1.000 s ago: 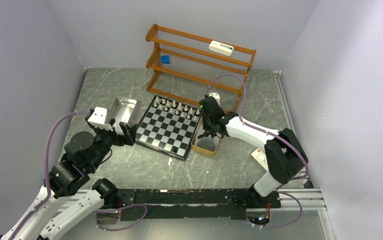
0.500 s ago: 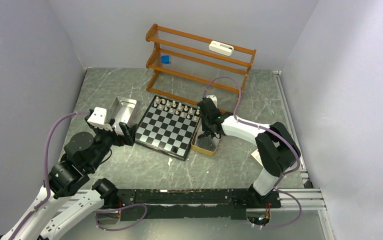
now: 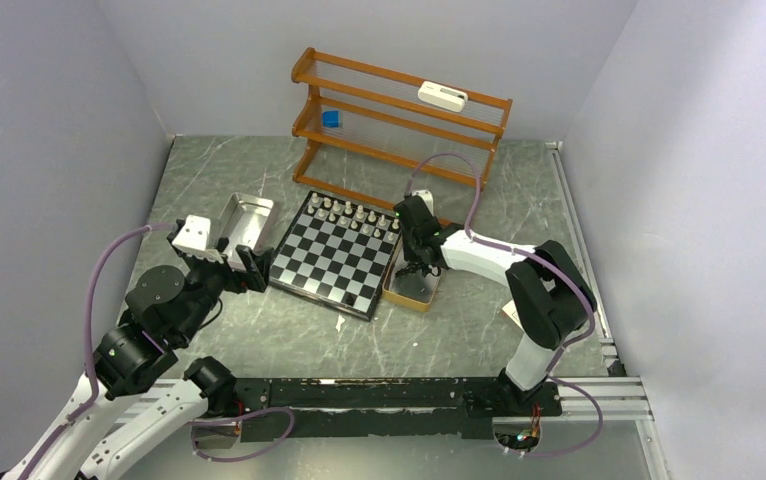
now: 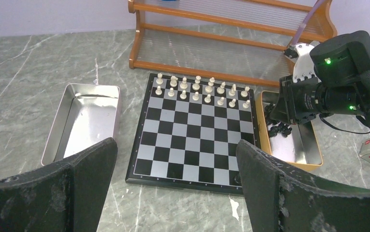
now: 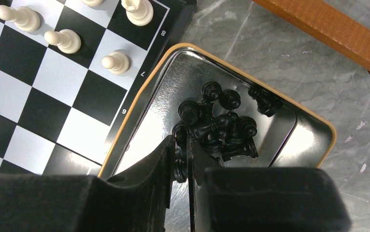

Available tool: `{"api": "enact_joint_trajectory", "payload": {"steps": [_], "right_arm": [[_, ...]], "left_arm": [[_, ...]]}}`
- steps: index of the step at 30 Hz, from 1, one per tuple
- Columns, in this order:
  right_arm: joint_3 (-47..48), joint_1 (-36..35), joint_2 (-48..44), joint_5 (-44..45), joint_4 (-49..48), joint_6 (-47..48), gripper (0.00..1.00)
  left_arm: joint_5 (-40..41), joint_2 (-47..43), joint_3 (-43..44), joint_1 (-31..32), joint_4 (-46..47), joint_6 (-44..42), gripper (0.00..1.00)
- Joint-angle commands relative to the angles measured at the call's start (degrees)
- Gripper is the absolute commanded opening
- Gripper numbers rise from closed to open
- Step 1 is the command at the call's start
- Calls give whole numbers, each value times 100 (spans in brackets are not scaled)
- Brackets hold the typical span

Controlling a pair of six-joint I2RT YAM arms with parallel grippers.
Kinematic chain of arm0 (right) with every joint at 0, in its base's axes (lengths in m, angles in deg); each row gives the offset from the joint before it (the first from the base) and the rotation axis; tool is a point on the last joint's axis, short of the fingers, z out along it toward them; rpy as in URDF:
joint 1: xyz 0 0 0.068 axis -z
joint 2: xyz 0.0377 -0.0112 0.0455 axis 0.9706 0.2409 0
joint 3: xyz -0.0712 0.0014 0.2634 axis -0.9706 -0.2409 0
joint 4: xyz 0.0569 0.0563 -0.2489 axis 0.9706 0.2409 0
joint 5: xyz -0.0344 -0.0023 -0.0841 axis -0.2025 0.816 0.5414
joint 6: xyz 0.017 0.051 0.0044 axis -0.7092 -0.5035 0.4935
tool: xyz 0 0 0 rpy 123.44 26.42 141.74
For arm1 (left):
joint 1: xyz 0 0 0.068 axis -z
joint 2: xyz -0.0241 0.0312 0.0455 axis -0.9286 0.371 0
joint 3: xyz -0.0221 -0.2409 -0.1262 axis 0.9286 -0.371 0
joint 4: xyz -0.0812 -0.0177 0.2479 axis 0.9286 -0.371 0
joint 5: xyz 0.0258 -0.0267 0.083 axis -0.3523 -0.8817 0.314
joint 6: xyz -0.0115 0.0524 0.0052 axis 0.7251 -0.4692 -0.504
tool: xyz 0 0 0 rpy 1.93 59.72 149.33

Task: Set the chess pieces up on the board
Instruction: Pick up the chess piece from the storage box.

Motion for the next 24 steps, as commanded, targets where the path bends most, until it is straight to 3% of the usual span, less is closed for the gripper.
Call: {"api": "enact_joint_trajectory", "payload": {"steps": [1, 13, 24], "right_arm": [[129, 59, 63, 42, -106, 56, 17], [218, 51, -206, 69, 206, 4, 5], [403, -20, -1116, -52, 889, -127, 4]], "left_arm": [[32, -63, -25, 19, 83, -56, 98], [30, -97, -21, 20, 61, -41, 98], [62, -105, -22, 14, 79, -41, 97]]}}
